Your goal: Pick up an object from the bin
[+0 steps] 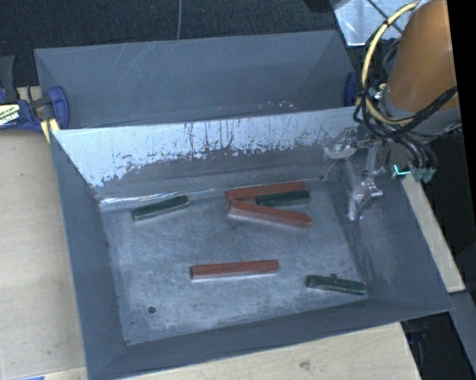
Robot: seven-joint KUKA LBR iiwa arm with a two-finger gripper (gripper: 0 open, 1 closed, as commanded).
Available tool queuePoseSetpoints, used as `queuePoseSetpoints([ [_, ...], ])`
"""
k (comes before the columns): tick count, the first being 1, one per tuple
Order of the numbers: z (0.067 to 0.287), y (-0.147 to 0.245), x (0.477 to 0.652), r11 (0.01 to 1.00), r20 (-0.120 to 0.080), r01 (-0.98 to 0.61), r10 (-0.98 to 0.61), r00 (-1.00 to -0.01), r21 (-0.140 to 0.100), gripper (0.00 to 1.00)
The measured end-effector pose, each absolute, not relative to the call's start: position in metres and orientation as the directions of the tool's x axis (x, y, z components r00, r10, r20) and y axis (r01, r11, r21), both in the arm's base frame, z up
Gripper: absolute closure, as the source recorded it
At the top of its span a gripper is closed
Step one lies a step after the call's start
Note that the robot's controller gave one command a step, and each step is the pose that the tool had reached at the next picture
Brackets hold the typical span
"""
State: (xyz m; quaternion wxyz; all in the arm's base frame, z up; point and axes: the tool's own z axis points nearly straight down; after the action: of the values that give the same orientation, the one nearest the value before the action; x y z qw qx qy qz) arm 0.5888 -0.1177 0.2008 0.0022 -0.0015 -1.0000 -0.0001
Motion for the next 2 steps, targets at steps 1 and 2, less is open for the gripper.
queuePoseSetpoints([
  [1,0.206,-0.117,0.591,1.000,-0.004,0.001,0.001,-1.000,-0.001,0.00],
  [2,0.166,-0.105,0.602,1.000,-0.013,-0.029,-0.029,-0.999,-0.004,0.00],
])
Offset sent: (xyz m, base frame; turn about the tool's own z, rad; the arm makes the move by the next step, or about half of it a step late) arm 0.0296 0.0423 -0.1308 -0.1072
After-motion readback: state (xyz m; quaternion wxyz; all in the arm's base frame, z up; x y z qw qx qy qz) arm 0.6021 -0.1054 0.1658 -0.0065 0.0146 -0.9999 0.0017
